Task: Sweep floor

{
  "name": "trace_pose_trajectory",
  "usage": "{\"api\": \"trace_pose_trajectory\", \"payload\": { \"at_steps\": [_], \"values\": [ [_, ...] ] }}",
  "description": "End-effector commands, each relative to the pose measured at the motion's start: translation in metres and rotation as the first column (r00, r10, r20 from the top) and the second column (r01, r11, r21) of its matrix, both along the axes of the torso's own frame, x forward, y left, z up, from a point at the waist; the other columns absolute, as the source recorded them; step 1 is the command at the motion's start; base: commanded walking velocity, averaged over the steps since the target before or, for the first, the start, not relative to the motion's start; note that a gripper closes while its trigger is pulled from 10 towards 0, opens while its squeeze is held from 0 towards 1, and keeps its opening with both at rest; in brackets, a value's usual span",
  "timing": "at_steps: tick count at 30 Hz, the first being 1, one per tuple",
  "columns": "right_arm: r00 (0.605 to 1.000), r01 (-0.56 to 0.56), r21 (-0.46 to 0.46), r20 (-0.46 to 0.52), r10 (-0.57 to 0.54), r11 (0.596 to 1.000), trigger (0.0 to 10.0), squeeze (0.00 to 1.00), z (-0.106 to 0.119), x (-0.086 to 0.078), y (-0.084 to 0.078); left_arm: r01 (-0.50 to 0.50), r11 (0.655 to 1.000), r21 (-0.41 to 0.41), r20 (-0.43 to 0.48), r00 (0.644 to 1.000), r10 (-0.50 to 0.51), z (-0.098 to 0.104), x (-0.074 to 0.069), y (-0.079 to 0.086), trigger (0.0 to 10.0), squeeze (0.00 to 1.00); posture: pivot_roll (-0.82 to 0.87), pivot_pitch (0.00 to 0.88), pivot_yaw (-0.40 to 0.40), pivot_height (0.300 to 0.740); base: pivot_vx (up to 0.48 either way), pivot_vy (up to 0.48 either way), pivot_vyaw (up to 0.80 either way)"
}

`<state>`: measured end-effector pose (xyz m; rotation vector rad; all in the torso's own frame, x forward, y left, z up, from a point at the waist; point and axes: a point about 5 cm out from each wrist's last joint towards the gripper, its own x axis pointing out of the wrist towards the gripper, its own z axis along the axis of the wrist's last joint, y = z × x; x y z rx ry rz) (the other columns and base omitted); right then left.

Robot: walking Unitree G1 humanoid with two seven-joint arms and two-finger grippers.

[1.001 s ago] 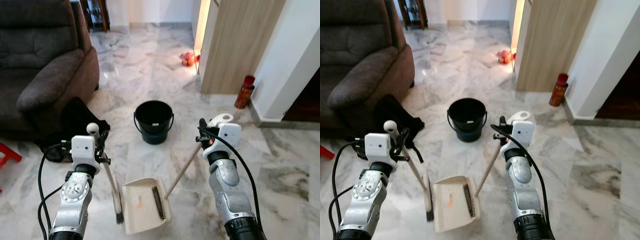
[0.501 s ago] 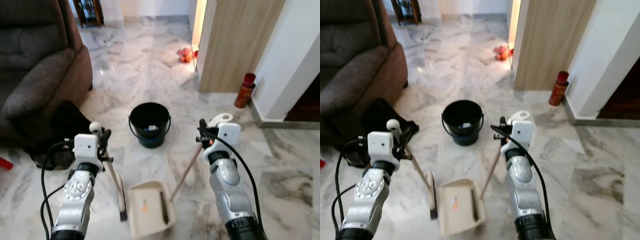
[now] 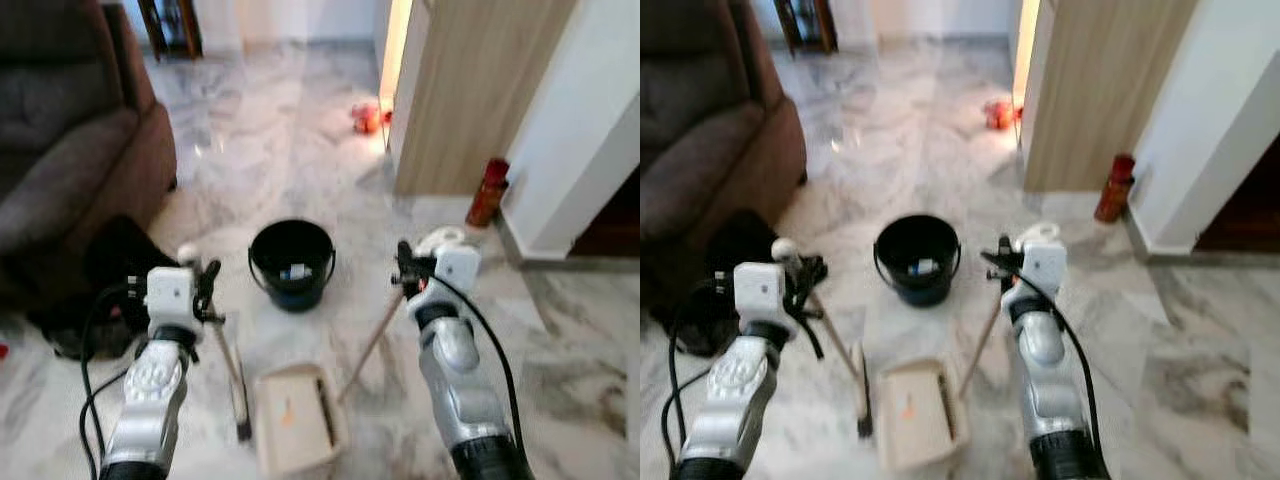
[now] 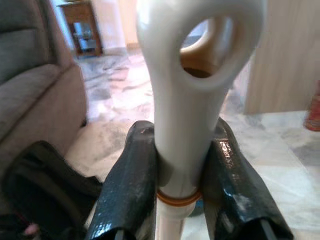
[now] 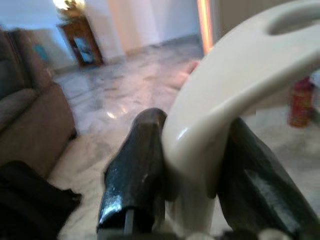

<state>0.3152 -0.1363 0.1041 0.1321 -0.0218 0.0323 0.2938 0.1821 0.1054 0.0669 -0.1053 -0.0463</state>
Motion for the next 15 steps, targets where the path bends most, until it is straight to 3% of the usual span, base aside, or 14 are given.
{"api": "trace_pose_trajectory", "payload": {
  "at_steps": [1,8,15],
  "values": [
    [0.999,-0.011,-0.007,0.047,0.011,1.000,10.0,0.00,0.0120,0.0037,0.0035,-0.007,1.000,0.011,0.039,0.999,0.006,0.0098,0.0019,0.0050,10.0,0.00,0.07,0.052,0.041,0.740,0.326,0.000,0.00],
    [0.999,-0.018,-0.016,0.051,0.019,1.000,10.0,0.00,0.0122,0.0033,0.0048,-0.009,1.000,0.013,0.037,0.999,0.008,0.0088,0.0009,0.0056,10.0,0.00,0.07,0.042,0.040,0.740,0.329,0.000,0.00],
    [0.997,-0.038,-0.018,0.070,0.039,0.999,10.0,0.00,0.0153,0.0034,0.0084,-0.009,1.000,0.012,0.040,0.999,0.009,0.0088,0.0007,0.0053,10.0,0.00,0.07,0.030,0.038,0.740,0.327,0.000,0.74]
  ]
}}
